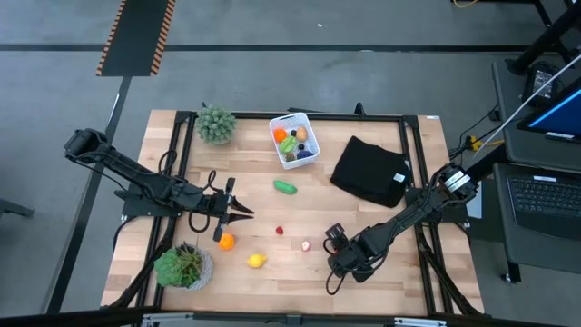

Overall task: Pick and placing Produce into tupperware
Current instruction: Put the strawberry into the basket, then put the orange into the basket

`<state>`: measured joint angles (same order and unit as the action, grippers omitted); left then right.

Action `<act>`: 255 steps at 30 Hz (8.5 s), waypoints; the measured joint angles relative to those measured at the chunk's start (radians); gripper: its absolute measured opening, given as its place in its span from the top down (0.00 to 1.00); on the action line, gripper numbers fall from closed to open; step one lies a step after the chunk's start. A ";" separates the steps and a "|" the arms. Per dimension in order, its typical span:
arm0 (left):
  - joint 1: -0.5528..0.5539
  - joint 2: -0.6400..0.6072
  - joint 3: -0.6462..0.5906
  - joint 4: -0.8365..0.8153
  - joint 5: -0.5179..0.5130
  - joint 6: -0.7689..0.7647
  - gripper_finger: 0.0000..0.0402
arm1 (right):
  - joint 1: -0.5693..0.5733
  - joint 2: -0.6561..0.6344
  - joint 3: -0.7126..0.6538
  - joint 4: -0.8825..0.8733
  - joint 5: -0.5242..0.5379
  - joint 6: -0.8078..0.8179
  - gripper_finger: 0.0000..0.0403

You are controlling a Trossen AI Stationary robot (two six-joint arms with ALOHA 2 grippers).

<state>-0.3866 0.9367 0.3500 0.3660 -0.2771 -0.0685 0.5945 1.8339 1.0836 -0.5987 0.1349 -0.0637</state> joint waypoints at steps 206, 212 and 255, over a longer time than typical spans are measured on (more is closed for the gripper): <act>0.513 0.135 -0.172 0.357 0.537 0.075 0.69 | -0.873 -0.393 -0.442 0.990 -0.473 -0.074 0.40; 0.425 0.131 -0.002 -0.052 0.359 0.075 0.69 | -0.815 -0.397 -0.631 1.251 -0.471 0.036 0.40; -0.207 0.613 0.768 -1.437 0.118 -0.608 0.69 | -0.684 -0.396 -0.673 1.318 -0.337 0.006 0.40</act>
<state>-0.5940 1.5501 1.1179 -1.0707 -0.1590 -0.6764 -0.0898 1.4380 0.4103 0.7197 -0.2024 -0.0578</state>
